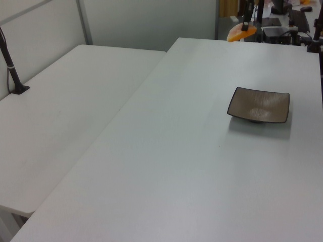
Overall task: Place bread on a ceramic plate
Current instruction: 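Lift the bread roll and carry it toward the brown plate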
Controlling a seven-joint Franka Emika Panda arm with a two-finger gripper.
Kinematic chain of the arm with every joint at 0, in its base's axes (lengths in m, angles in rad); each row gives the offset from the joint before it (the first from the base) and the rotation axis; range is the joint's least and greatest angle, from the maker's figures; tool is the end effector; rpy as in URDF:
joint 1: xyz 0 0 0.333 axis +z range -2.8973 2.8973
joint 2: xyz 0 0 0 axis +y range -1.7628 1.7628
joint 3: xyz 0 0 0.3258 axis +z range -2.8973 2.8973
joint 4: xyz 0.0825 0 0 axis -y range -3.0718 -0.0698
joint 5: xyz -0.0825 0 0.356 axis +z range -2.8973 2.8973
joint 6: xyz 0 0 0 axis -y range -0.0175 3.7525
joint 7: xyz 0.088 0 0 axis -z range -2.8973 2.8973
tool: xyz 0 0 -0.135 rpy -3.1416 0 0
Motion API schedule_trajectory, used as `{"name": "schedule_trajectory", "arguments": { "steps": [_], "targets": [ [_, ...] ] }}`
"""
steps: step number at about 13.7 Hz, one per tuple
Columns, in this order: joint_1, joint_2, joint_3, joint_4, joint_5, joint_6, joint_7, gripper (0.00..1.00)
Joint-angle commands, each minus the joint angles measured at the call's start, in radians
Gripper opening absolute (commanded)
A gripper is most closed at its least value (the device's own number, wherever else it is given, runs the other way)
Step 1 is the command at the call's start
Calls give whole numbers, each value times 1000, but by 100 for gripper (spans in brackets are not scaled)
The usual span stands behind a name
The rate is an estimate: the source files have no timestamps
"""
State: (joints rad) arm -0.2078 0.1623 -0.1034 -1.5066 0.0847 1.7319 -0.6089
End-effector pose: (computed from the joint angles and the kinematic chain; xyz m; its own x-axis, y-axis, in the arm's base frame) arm 0.5686 -0.1675 0.5600 0.9549 0.2827 0.0907 0.2855 -0.9582 -0.0191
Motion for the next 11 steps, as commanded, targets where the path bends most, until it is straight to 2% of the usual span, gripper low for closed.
{"name": "schedule_trajectory", "arguments": {
  "steps": [1,3,6,9,11],
  "targets": [
    [51,-110,-7,-113,17,-101,3,25],
    [106,-153,-9,-168,-3,-172,5,25],
    [159,-194,-4,-279,-29,-167,17,25],
    [163,-193,37,-331,-54,-152,41,25],
    [163,-195,69,-400,-85,-106,78,25]
  ]
}}
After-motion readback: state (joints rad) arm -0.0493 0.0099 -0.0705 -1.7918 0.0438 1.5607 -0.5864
